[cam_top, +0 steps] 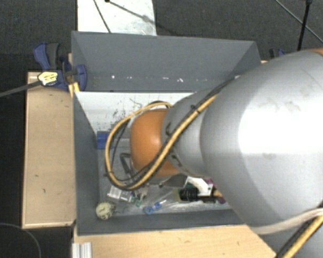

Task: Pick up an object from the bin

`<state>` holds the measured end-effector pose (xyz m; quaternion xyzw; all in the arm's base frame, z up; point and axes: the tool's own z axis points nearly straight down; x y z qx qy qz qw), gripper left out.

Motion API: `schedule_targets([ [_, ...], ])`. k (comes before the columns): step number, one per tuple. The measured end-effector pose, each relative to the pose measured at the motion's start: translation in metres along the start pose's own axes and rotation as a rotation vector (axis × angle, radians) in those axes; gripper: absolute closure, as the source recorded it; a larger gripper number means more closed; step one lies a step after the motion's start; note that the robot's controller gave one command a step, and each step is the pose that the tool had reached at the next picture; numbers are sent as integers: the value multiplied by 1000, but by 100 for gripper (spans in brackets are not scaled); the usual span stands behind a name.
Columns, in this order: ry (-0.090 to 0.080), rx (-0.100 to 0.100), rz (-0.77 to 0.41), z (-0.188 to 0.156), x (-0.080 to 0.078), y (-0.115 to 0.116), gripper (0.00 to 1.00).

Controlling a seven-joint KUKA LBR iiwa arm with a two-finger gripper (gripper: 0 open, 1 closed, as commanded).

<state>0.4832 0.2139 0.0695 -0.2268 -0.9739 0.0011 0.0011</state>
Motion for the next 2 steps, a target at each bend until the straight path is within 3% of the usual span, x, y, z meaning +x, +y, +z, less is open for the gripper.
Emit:
schedule_targets([
  [1, -1, -1, 4, 0, -1, 0, 0],
  [2, 0, -1, 6, 0, 0, 0, 100],
])
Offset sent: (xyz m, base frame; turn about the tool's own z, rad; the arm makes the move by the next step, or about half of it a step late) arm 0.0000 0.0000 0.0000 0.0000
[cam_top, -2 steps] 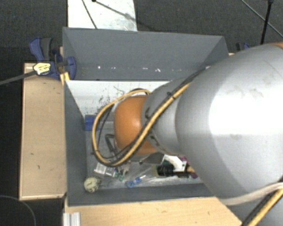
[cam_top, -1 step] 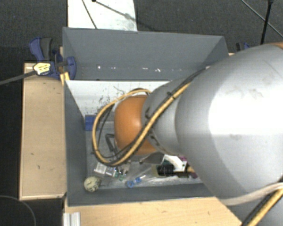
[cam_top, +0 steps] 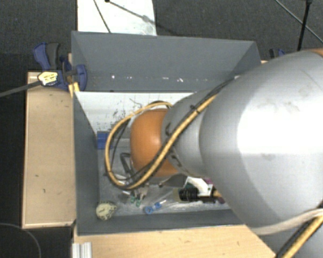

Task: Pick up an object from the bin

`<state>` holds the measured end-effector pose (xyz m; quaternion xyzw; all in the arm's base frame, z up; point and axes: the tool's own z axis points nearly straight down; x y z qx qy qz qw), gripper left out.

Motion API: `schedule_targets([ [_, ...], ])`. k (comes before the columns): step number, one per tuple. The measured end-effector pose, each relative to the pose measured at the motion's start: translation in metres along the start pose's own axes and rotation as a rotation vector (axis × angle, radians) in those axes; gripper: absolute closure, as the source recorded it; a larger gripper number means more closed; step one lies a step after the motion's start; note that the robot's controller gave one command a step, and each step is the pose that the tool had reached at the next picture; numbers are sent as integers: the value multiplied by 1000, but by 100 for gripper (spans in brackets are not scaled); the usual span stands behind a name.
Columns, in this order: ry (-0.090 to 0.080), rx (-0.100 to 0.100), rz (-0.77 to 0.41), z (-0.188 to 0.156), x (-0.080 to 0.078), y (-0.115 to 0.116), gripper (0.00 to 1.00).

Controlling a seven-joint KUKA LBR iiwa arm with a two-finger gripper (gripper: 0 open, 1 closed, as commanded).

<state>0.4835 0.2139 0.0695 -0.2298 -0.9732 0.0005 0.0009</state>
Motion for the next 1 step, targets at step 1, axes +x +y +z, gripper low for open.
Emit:
schedule_targets([
  [1, -5, -6, -1, -55, -1, 1, 100],
])
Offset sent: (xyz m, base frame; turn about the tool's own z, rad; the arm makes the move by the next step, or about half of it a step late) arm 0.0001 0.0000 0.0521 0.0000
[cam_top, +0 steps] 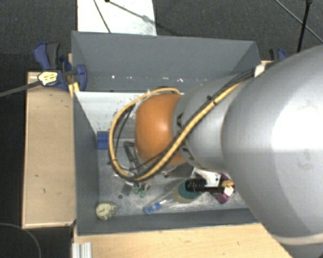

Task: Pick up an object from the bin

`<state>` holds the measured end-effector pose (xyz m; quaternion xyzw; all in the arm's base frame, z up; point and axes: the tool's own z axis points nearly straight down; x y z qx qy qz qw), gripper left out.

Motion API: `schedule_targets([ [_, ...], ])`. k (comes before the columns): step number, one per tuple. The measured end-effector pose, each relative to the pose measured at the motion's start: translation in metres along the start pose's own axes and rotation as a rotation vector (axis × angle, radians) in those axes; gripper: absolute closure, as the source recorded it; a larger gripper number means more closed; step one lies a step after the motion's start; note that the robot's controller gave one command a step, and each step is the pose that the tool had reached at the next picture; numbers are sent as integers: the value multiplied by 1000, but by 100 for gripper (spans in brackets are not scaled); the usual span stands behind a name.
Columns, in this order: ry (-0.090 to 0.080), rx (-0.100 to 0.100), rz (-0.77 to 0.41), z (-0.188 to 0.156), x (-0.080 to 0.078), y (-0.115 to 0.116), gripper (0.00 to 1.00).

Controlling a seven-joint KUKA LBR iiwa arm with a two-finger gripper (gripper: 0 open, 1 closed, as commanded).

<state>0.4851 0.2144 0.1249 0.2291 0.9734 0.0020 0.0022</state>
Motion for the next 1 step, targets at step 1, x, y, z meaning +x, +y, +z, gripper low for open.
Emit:
schedule_targets([
  [1, -2, -2, -3, -76, -2, 2, 100],
])
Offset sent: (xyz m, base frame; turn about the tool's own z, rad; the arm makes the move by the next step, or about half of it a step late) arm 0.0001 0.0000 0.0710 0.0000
